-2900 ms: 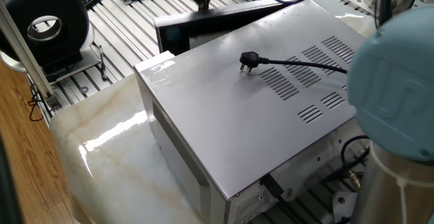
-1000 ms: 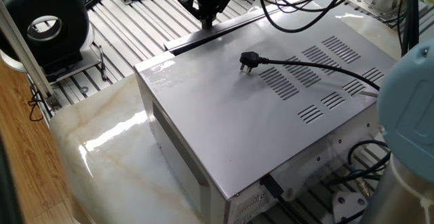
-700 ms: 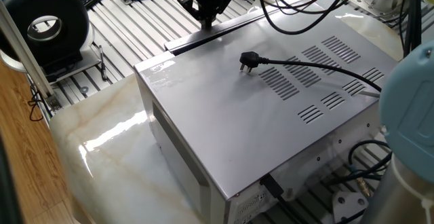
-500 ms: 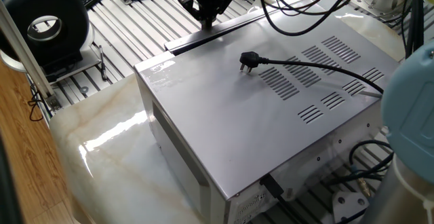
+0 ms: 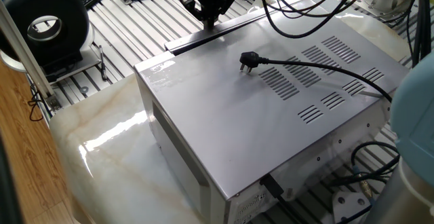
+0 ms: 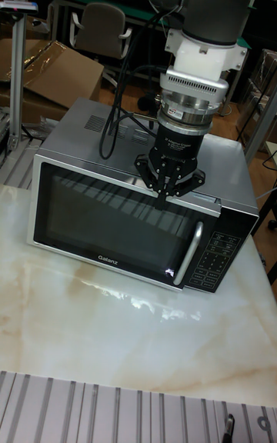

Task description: Close the microwave door

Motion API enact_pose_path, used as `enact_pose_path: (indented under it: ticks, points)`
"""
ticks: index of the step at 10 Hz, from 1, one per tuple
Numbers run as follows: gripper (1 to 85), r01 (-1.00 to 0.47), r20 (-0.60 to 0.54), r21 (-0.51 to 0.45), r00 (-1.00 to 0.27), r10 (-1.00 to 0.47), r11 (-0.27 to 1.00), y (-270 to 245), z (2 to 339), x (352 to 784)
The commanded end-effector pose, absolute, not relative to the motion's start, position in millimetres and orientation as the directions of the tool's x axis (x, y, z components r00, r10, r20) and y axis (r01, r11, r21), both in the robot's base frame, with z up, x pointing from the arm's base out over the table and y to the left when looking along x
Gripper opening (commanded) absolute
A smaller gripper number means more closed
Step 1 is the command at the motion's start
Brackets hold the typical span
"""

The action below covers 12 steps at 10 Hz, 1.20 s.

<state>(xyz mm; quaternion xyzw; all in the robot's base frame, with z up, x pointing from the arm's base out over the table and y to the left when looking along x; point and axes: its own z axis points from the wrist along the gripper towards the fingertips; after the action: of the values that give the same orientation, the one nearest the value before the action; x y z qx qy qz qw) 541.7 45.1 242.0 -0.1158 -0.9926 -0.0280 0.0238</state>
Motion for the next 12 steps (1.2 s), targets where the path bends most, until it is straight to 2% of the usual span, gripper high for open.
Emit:
enact_pose_path:
  ticks: [1, 12]
  points:
    - [1.0, 0.239, 0.046, 0.073, -0.971, 0.236, 0.968, 51, 243, 539]
    - [1.0, 0.22, 0.03, 0.084, -0.975, 0.218, 0.972, 46, 242, 535]
